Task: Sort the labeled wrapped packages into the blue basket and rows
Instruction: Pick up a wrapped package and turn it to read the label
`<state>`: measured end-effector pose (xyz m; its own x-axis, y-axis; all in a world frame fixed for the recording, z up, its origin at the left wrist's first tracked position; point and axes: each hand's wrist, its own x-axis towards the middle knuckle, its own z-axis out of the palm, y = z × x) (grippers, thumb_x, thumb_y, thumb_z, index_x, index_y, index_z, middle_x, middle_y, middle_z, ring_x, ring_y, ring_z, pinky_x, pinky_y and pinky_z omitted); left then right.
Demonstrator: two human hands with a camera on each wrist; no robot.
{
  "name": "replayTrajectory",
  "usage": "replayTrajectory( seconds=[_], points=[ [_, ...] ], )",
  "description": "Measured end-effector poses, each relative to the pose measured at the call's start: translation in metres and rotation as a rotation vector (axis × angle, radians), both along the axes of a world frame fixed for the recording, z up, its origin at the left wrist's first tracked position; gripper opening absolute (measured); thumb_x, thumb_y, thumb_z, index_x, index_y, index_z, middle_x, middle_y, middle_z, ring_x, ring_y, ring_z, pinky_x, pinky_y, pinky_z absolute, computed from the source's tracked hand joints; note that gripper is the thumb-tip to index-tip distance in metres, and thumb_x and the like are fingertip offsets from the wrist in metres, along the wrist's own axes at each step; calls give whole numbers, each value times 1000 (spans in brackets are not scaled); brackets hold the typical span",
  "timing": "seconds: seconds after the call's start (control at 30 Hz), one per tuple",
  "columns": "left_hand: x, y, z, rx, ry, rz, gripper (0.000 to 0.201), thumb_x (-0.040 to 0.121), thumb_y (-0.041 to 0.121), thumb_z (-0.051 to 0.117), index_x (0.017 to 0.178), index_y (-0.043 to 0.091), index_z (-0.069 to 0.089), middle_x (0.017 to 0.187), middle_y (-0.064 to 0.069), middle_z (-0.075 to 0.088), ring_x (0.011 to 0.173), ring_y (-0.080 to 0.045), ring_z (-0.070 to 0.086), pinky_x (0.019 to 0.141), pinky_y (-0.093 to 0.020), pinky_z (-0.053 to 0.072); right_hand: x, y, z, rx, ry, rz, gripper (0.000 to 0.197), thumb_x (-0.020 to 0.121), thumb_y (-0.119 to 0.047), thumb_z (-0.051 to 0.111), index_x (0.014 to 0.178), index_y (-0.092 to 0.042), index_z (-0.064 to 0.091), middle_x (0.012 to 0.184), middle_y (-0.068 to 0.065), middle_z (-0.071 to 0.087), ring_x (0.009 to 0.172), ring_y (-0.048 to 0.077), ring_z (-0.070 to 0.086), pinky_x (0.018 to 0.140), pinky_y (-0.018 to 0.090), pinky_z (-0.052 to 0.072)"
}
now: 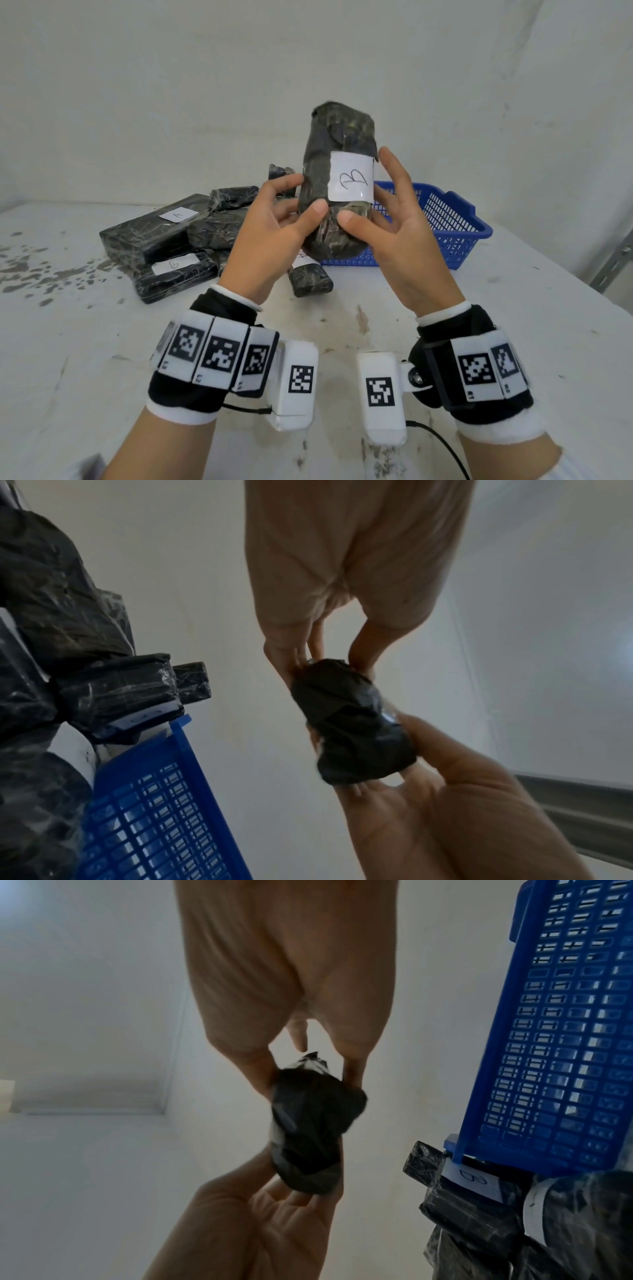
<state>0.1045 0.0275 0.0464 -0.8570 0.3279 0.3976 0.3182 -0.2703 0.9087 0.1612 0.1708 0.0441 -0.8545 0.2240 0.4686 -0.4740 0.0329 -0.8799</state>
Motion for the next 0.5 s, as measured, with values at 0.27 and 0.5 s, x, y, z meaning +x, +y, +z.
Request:
replayTrajectory(
  seconds=[0.27,0.5],
  points=[
    [2,1,1,-50,13,61,41,91,18,64,130,16,51,108,-6,70,100,-19,69,88,-39,56,5,0,7,-25,28,53,64,85,-15,70,142,-31,45,123,11,70,110,22,70,92,36,57],
    [2,0,0,-75,68,72,40,91,19,65,128,25,50,113,-1,68,101,-11,68,89,-32,54,3,0,5,18,4,-19,63,91,-9,69,145,-26,41,119,7,71,100,17,73,89,33,58]
  ],
)
